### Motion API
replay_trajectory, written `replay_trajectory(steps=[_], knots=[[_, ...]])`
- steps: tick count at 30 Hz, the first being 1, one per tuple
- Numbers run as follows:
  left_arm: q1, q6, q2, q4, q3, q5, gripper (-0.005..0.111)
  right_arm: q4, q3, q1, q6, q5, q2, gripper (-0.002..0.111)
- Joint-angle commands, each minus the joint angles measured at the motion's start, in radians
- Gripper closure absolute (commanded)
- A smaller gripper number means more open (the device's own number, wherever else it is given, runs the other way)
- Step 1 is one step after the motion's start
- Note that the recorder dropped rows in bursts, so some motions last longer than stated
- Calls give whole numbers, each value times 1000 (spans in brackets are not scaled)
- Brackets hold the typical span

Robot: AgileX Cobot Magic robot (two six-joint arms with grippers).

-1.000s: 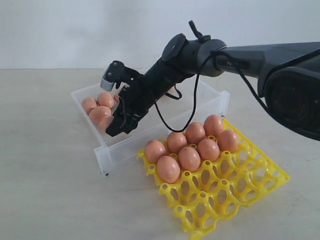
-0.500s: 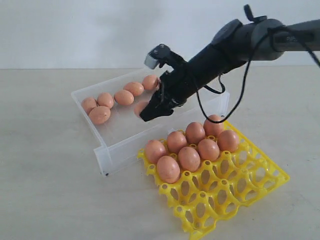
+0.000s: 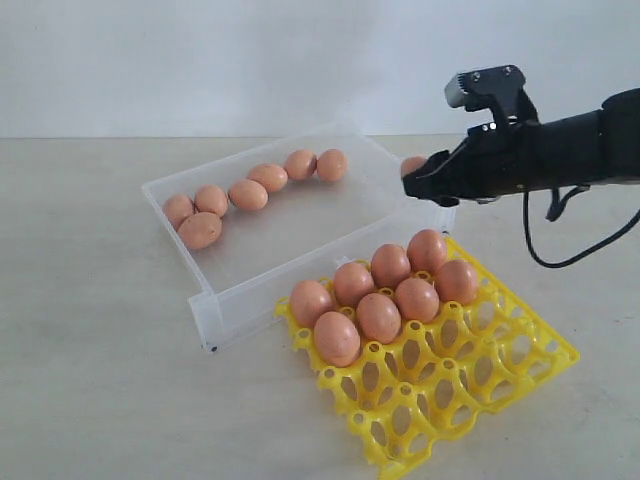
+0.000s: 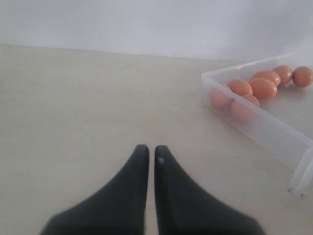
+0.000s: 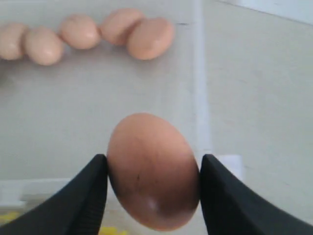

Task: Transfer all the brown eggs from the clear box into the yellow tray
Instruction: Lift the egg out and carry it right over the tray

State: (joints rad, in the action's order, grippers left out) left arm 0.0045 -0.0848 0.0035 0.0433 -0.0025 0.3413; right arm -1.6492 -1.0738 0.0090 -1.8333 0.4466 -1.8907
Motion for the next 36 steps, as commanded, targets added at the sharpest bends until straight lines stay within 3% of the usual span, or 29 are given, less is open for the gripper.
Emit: replay_trajectory(steps=[1, 4, 6, 9, 11, 15, 17, 21, 25, 30, 33, 36], knots=[[3, -1, -3, -3, 3, -4, 103, 87, 0, -8, 15, -390, 136, 109], [3, -1, -3, -3, 3, -4, 103, 95, -33, -9, 33, -757, 179, 109], [3, -1, -3, -3, 3, -4, 103, 115, -70, -14, 74, -905, 183, 109], [3, -1, -3, -3, 3, -4, 103, 250, -130, -42, 256, -895, 183, 109], [3, -1, -3, -3, 3, -4, 103, 418, -169, -60, 540, -816, 183, 109], [3, -1, -3, -3, 3, -4, 103, 924, -227, -92, 1356, -796, 173, 109], [3, -1, -3, -3, 3, -4, 103, 1209, -234, -106, 1759, -869, 163, 109], [3, -1, -3, -3, 3, -4, 103, 1664, -234, -142, 2330, -1034, 127, 109], [3, -1, -3, -3, 3, -4, 103, 1929, -234, -201, 2820, -1302, 58, 109], [3, -1, -3, -3, 3, -4, 103, 2147, -292, -280, 3176, -1656, -94, 109], [3, -1, -3, -3, 3, -4, 103, 2358, -317, -319, 3298, -1668, -157, 109], [3, -1, -3, -3, 3, -4, 103, 2651, -317, -329, 3245, -1668, -153, 109]])
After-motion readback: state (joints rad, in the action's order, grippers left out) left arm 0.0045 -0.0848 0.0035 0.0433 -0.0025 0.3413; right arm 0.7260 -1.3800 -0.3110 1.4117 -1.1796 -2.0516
